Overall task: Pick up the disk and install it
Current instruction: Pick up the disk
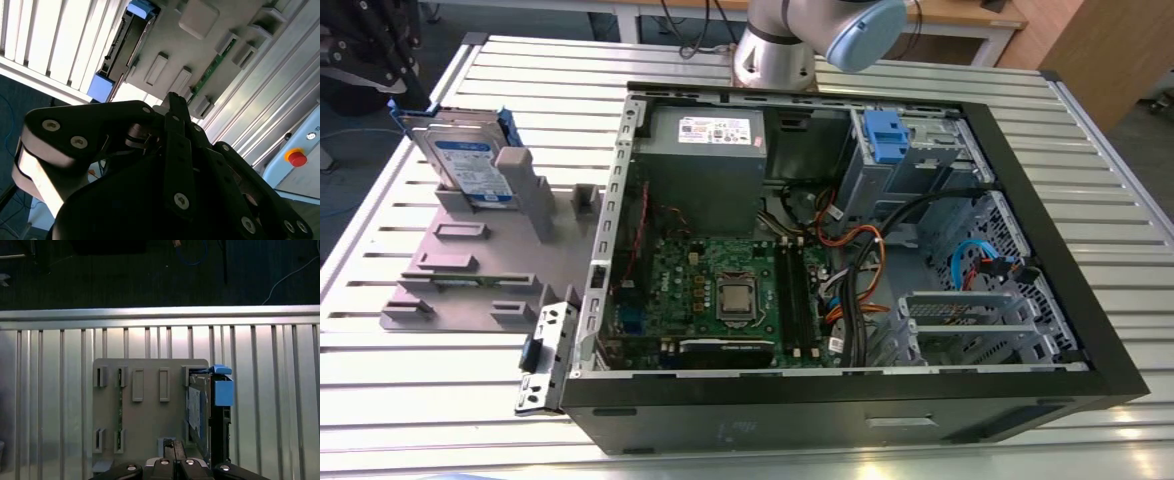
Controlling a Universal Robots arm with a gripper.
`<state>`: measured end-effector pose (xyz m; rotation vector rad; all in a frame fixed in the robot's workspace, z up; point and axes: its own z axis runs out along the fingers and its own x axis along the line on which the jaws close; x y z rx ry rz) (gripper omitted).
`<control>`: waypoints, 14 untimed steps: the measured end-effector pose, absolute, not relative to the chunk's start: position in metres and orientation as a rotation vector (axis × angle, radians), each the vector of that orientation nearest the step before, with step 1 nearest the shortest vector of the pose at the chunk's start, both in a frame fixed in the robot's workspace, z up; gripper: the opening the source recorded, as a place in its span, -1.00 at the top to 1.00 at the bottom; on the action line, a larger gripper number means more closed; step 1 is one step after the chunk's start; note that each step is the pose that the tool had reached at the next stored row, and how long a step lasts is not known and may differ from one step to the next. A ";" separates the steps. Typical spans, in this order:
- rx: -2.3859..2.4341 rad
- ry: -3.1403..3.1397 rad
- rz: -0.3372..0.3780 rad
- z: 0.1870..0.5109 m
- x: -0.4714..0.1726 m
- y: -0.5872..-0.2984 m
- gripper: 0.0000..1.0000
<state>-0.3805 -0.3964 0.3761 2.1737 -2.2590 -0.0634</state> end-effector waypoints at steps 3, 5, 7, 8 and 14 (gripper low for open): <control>2.182 -2.251 -0.063 0.376 -0.381 -0.396 0.79; 2.188 -2.245 -0.063 0.376 -0.381 -0.396 0.79; 2.194 -2.239 -0.063 0.376 -0.381 -0.396 0.79; 2.197 -2.236 -0.063 0.376 -0.381 -0.396 0.79; 2.215 -2.218 -0.063 0.376 -0.381 -0.396 0.79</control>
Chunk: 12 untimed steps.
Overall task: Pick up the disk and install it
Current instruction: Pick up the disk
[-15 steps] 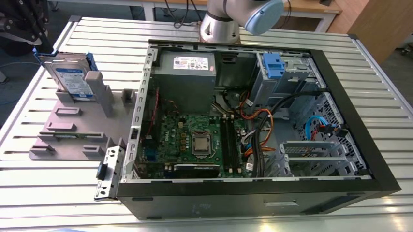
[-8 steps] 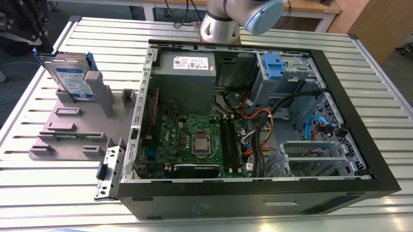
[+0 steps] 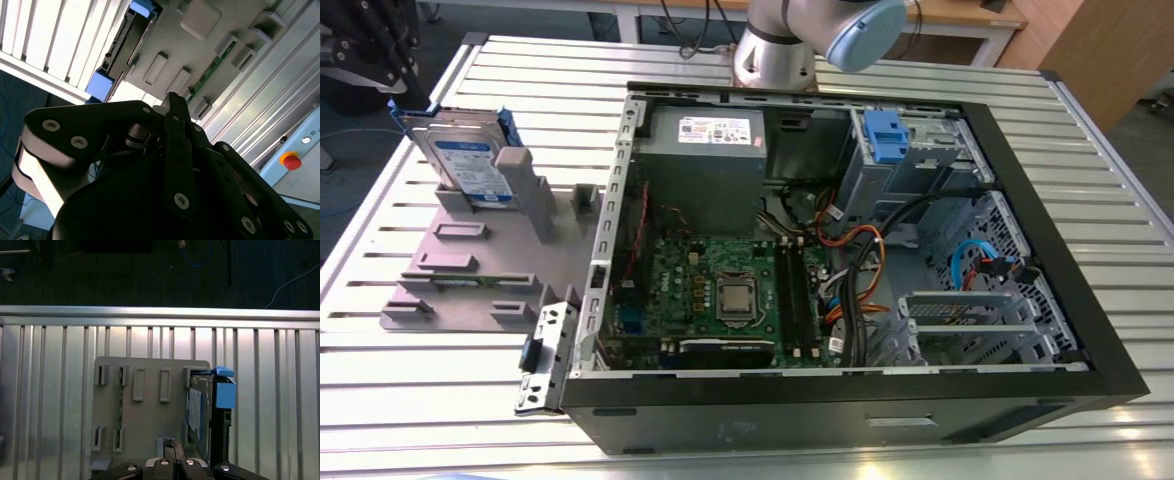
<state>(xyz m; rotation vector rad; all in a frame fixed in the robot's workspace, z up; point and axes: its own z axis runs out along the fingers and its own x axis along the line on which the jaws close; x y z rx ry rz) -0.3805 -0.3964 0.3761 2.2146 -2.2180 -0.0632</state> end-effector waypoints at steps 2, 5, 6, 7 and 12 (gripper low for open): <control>2.216 -2.216 -0.063 0.376 -0.381 -0.396 0.79; 2.217 -2.216 -0.063 0.376 -0.381 -0.396 0.79; 2.217 -2.216 -0.063 0.376 -0.381 -0.396 0.79; 2.217 -2.216 -0.063 0.376 -0.381 -0.396 0.79; 2.217 -2.215 -0.063 0.376 -0.381 -0.396 0.66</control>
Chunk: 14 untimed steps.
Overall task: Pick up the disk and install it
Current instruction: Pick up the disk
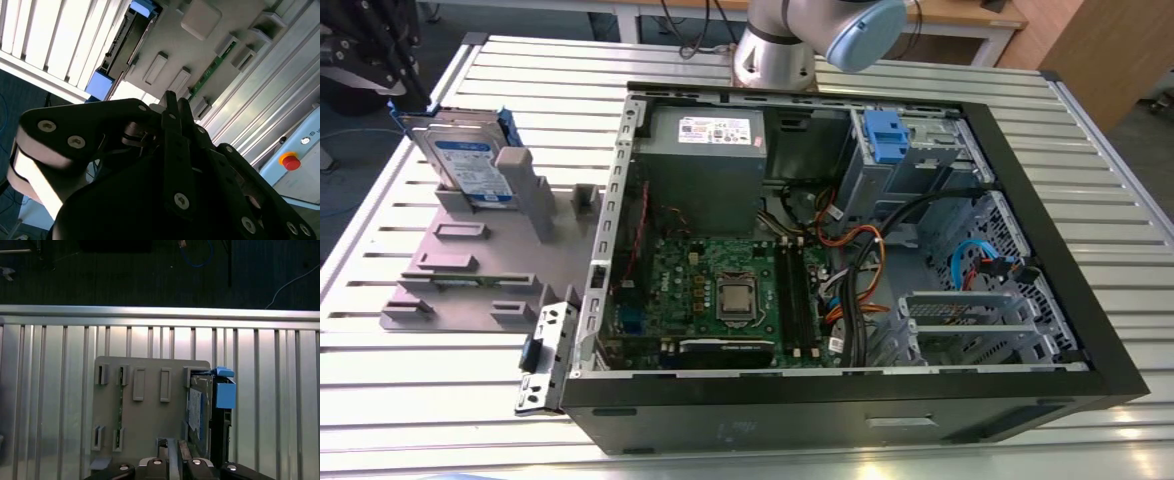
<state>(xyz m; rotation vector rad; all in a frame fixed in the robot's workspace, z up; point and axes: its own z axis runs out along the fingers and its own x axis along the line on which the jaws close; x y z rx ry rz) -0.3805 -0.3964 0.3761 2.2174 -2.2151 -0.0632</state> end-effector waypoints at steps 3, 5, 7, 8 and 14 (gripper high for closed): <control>2.218 -2.215 -0.063 0.376 -0.381 -0.396 0.41; 2.218 -2.215 -0.063 0.376 -0.381 -0.396 0.18; 2.218 -2.214 -0.063 0.376 -0.381 -0.396 0.07; 2.218 -2.214 -0.063 0.376 -0.381 -0.396 0.07; 2.219 -2.214 -0.063 0.376 -0.381 -0.396 -0.06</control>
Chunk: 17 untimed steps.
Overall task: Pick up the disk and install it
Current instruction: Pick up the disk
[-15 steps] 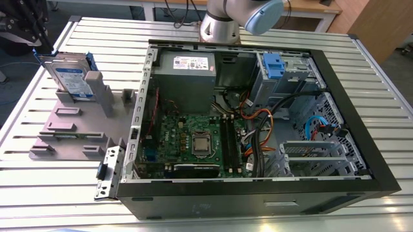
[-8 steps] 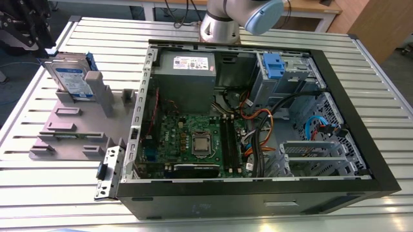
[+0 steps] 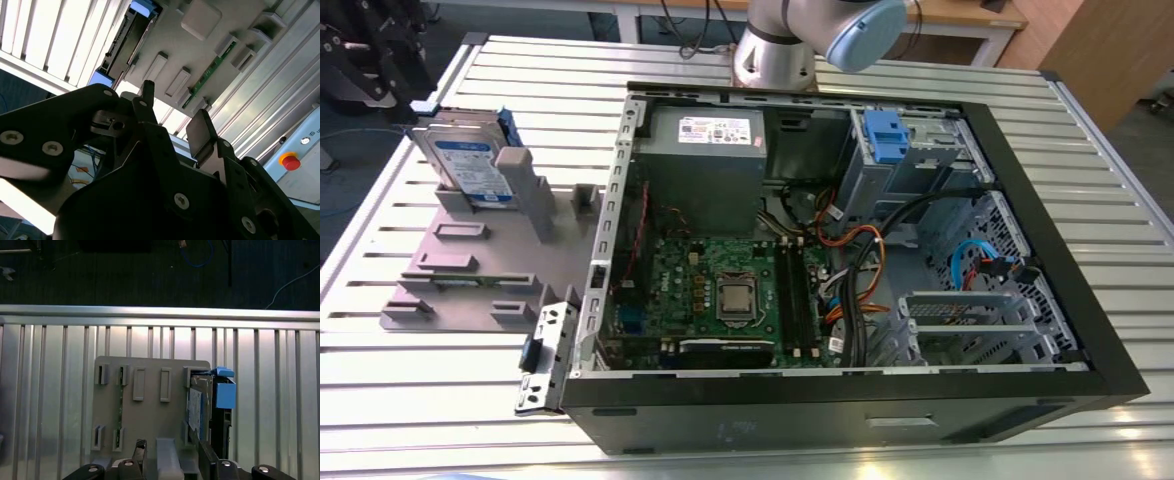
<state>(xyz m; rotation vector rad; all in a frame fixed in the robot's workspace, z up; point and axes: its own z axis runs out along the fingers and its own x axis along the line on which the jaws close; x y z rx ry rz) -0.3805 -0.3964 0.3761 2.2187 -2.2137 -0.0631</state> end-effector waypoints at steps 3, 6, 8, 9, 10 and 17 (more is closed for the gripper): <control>2.215 -2.219 -0.064 0.375 -0.381 -0.396 -0.06; 2.193 -2.243 -0.067 0.374 -0.381 -0.396 -0.06; 2.185 -2.251 -0.067 0.374 -0.381 -0.395 -0.06; 2.185 -2.251 -0.067 0.373 -0.381 -0.395 -0.06; 2.185 -2.251 -0.067 0.373 -0.381 -0.394 -0.06; 2.185 -2.251 -0.067 0.373 -0.381 -0.390 -0.06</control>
